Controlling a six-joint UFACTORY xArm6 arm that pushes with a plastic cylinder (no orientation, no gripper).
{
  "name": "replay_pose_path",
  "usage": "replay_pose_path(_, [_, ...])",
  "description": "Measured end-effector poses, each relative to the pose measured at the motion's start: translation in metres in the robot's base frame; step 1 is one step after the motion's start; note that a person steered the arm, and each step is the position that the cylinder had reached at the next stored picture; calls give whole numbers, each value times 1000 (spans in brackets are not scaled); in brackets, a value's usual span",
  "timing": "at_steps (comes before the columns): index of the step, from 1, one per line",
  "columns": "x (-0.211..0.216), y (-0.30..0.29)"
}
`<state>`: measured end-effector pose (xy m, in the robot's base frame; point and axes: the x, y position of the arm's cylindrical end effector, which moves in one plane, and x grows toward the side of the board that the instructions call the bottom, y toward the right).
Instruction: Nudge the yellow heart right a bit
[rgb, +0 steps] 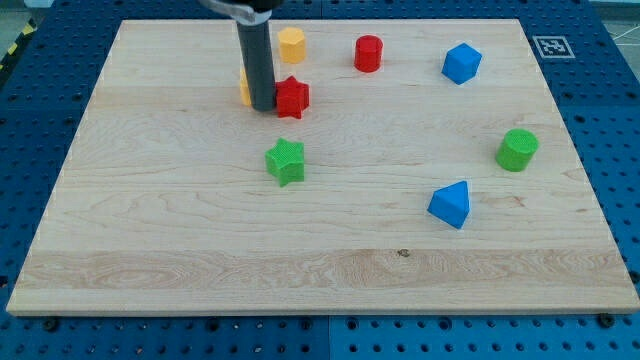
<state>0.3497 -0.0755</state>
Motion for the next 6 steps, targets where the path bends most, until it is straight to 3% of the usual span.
replay_pose_path(1, [-3, 0])
replay_pose_path(3, [73, -31])
replay_pose_path(4, [45, -61])
replay_pose_path(6, [-31, -62])
